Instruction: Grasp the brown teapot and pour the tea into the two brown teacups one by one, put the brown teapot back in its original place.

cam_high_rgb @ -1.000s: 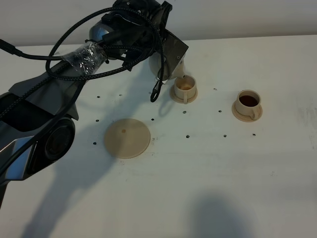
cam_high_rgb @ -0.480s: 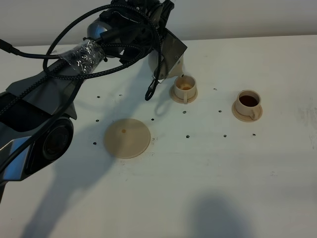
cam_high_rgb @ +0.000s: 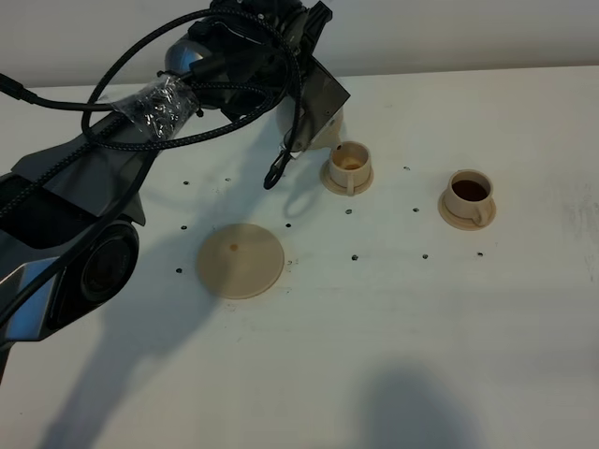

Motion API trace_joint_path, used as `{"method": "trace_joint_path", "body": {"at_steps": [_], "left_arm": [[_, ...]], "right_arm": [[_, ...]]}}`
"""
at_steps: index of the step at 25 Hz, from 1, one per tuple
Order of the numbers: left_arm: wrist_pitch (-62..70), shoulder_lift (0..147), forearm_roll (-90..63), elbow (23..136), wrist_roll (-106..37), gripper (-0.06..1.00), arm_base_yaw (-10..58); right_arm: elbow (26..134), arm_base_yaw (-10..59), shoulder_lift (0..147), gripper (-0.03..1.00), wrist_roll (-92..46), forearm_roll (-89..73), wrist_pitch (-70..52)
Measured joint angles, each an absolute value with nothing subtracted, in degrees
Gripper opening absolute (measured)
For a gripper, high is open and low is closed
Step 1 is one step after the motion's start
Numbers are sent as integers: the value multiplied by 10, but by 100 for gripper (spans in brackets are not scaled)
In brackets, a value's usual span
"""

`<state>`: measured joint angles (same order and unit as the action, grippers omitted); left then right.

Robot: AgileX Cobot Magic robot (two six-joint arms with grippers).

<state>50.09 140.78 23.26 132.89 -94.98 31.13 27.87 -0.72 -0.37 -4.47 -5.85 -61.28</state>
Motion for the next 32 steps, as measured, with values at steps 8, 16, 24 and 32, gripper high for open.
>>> {"method": "trace_joint_path", "body": {"at_steps": [8, 16, 24, 32], "left_arm": [[496, 1408, 264, 1329, -950, 16, 320], [489, 1408, 266, 1329, -949, 16, 332], [489, 1408, 272, 1329, -945, 16, 335], [489, 1408, 294, 1329, -928, 16, 335]], "right_arm": [[279, -7, -4, 45, -45, -58, -613], [279, -7, -4, 45, -45, -58, -613], [279, -7, -4, 45, -45, -58, -613], [279, -7, -4, 45, -45, -58, -613]]}}
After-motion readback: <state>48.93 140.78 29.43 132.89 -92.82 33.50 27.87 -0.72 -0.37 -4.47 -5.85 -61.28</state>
